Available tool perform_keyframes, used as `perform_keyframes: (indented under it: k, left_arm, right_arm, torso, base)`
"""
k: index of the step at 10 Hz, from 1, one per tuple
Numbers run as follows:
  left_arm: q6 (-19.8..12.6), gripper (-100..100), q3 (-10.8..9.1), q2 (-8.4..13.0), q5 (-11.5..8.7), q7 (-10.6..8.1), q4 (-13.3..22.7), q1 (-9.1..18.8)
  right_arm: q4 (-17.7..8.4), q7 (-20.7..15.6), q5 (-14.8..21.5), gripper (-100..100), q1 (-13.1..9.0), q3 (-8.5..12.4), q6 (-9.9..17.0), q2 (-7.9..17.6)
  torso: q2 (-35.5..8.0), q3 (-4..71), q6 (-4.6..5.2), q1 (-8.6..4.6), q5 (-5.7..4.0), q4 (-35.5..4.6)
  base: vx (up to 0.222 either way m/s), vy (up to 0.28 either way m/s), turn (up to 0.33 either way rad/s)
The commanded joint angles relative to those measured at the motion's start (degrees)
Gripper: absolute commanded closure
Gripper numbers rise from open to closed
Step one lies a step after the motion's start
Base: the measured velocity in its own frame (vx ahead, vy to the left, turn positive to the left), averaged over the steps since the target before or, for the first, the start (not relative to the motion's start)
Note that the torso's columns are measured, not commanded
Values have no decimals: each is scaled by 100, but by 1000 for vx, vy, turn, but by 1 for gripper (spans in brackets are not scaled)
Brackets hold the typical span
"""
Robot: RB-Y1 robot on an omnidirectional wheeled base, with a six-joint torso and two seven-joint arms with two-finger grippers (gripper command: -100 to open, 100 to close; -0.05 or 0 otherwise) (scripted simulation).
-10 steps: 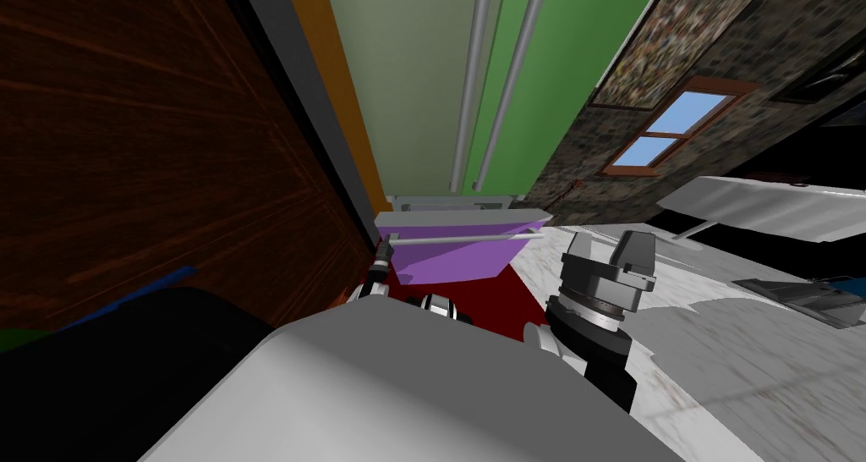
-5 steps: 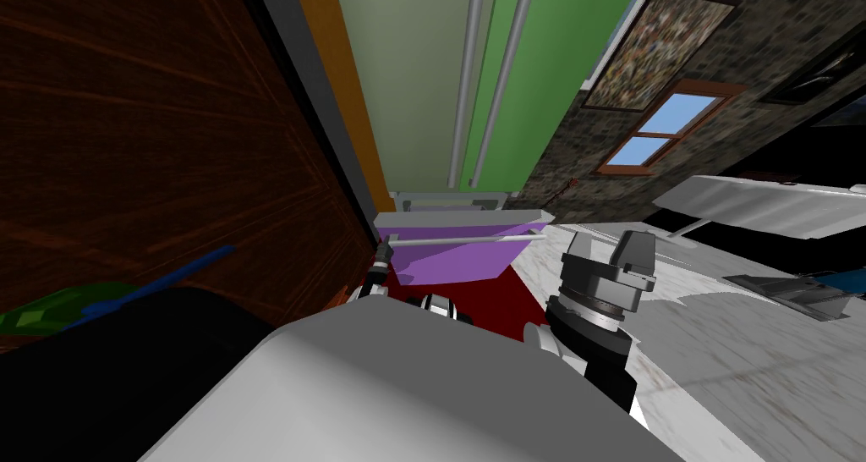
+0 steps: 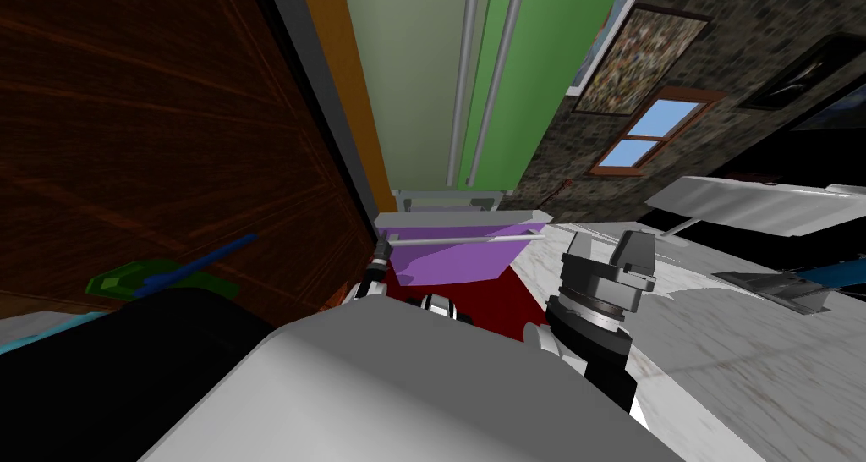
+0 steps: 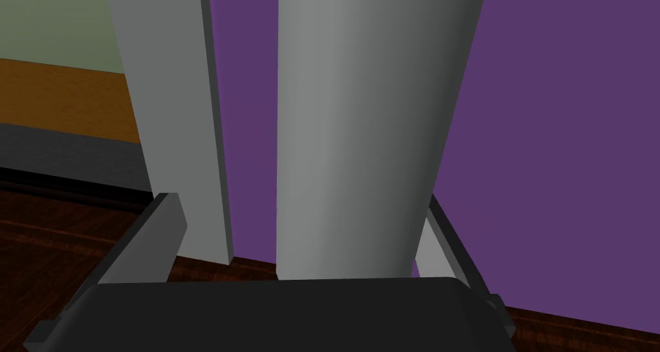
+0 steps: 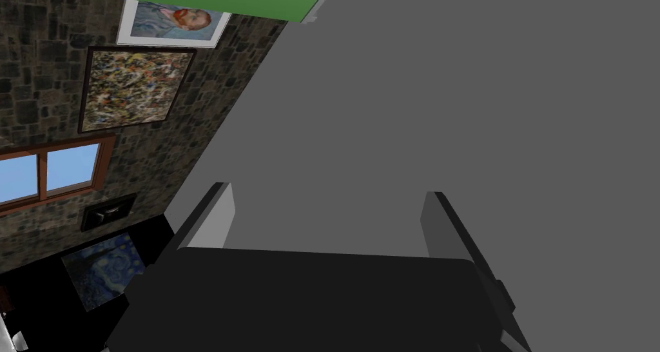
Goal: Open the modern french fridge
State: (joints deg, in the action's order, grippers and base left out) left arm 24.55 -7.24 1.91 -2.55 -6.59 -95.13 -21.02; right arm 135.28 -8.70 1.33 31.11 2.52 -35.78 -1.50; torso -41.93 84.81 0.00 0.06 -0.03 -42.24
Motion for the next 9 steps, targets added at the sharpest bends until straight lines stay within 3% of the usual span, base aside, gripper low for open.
perform_keyframes:
  k: [1,5,6,7,9]
  left_arm:
    - [-364,-100,-49,25,-11,-12,-317,60]
    - [-896,-100,-122,74,-31,-39,-773,132]
    - [-849,-100,-85,62,-28,-41,-649,28]
    - [-901,0,-84,62,-28,-44,-650,16]
    - [-931,0,-76,57,-28,-45,-609,-10]
  right_arm:
    - [0,0,0,0,0,0,0,0]
    - [0,0,0,0,-1,0,0,0]
    - [0,0,0,0,0,0,0,0]
    - [0,0,0,0,-1,0,0,0]
    - [0,0,0,0,-1,0,0,0]
  torso:
    - [-23,-13,0,-8,-4,-9]
    - [-90,-50,-6,-40,-32,-50]
    - [-100,-52,-9,-48,-46,-65]
    - [-89,-51,-6,-43,-33,-49]
    - [-58,-34,-3,-24,-17,-28]
  base:
    - [0,0,0]
    - [-25,-12,-8]
    - [-5,-6,-3]
    - [0,0,0]
    - [0,0,0]
